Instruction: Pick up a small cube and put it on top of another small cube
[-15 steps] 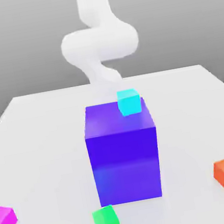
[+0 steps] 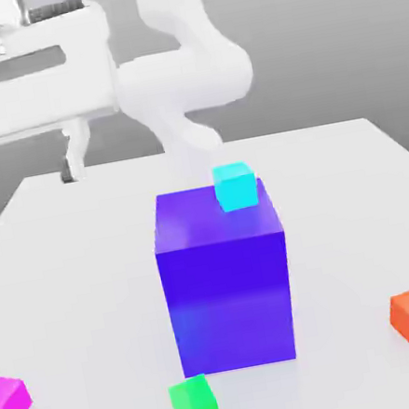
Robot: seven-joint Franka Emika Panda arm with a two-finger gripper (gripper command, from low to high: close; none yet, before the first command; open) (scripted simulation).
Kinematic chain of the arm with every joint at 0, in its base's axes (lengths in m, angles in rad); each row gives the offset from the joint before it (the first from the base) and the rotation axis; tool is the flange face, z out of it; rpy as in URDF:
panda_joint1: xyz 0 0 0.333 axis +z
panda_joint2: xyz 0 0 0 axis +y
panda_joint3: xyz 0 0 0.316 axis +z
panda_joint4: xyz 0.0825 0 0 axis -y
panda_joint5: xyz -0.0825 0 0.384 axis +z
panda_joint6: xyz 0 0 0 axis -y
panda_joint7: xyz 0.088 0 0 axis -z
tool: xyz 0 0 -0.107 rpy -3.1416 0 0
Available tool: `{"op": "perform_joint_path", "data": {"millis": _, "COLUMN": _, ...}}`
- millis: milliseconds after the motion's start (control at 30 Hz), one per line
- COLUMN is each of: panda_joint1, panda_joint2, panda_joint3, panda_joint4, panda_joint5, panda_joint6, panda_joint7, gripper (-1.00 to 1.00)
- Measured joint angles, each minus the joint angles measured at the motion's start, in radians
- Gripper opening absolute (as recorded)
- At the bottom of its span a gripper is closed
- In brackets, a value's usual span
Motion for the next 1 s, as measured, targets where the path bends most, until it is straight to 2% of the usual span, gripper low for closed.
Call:
{"op": "perform_joint_path", "data": {"millis": 233, "panda_joint1": -0.102, "panda_joint2": 0.256, "panda_joint3": -0.052, "panda_joint4": -0.012, "panda_joint5": 0.102, "panda_joint6": 0.073, "panda_joint7": -0.149, "gripper": 0.0}}
{"op": "perform_joint_path", "data": {"millis": 467, "panda_joint1": -0.202, "panda_joint2": 0.493, "panda_joint3": -0.087, "panda_joint4": -0.027, "panda_joint5": 0.13, "panda_joint6": 0.161, "panda_joint7": -0.245, "gripper": 0.0}}
{"op": "perform_joint_path", "data": {"millis": 600, "panda_joint1": -0.284, "panda_joint2": 0.637, "panda_joint3": -0.003, "panda_joint4": 0.004, "panda_joint5": 0.22, "panda_joint6": 0.257, "panda_joint7": -0.321, "gripper": 0.0}}
{"op": "perform_joint_path", "data": {"millis": 633, "panda_joint1": -0.304, "panda_joint2": 0.667, "panda_joint3": 0.021, "panda_joint4": 0.012, "panda_joint5": 0.241, "panda_joint6": 0.278, "panda_joint7": -0.337, "gripper": -1.0}}
{"op": "perform_joint_path", "data": {"millis": 867, "panda_joint1": -0.308, "panda_joint2": 0.671, "panda_joint3": 0.025, "panda_joint4": 0.012, "panda_joint5": 0.243, "panda_joint6": 0.28, "panda_joint7": -0.339, "gripper": -1.0}}
{"op": "perform_joint_path", "data": {"millis": 1000, "panda_joint1": -0.242, "panda_joint2": 0.546, "panda_joint3": -0.061, "panda_joint4": -0.022, "panda_joint5": 0.142, "panda_joint6": 0.193, "panda_joint7": -0.265, "gripper": -1.0}}
